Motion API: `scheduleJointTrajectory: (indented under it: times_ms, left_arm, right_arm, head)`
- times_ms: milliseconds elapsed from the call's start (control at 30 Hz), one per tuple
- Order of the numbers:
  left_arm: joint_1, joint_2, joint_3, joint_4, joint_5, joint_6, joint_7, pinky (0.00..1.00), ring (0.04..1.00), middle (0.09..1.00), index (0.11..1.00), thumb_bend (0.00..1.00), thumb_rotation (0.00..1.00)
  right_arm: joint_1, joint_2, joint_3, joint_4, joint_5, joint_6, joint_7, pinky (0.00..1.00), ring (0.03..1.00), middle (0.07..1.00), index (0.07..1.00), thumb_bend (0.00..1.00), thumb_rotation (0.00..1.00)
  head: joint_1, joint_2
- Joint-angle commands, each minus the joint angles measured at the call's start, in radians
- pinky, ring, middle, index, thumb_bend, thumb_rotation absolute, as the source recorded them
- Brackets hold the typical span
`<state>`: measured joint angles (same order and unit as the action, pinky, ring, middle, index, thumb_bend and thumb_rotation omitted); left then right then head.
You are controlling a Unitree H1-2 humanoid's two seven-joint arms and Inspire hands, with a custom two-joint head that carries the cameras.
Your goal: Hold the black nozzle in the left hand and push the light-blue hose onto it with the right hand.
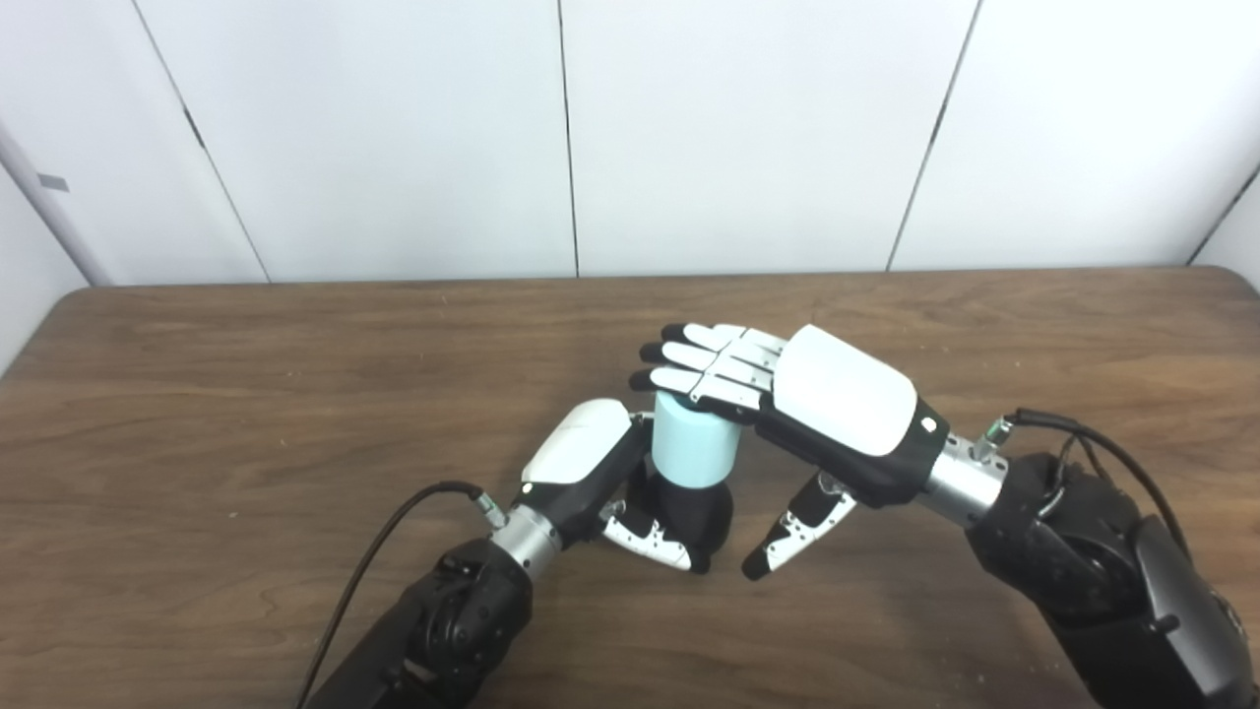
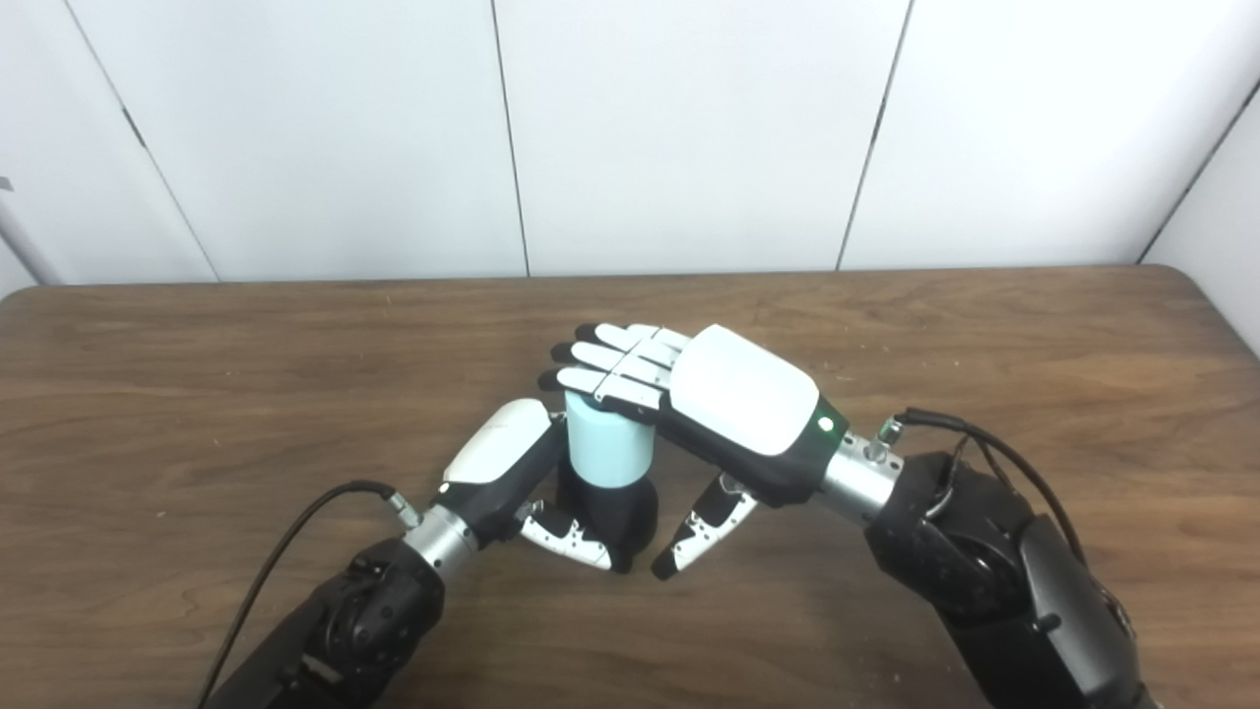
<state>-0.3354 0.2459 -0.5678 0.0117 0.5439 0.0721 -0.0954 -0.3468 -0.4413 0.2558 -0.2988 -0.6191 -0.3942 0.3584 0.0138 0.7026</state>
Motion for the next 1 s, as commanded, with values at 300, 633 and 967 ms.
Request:
scheduleJointTrajectory:
  times_ms: [300,633,967]
  left_arm:
    - [0.105,0.039,-0.078,0.084,0.035,0.129,-0.191,0.47,0.459,0.472,0.486,0.52,0.09]
    - [0.103,0.039,-0.077,0.084,0.034,0.129,-0.192,0.47,0.456,0.472,0.486,0.52,0.09]
    - [0.102,0.037,-0.077,0.083,0.034,0.136,-0.195,0.48,0.457,0.472,0.486,0.52,0.09]
  right_arm:
    - [0.0,-0.043,0.013,-0.017,0.025,0.02,0.055,0.89,0.964,0.945,0.91,0.77,0.24]
    - [0.016,-0.041,0.024,-0.007,0.014,0.009,0.045,0.89,0.966,0.946,0.921,0.77,0.24]
    - [0.016,-0.051,0.04,0.005,-0.019,-0.019,0.036,0.9,0.966,0.948,0.918,0.77,0.22]
  head:
    - [-0.001,-0.001]
    - [0.0,0.0]
    - [0.001,0.002]
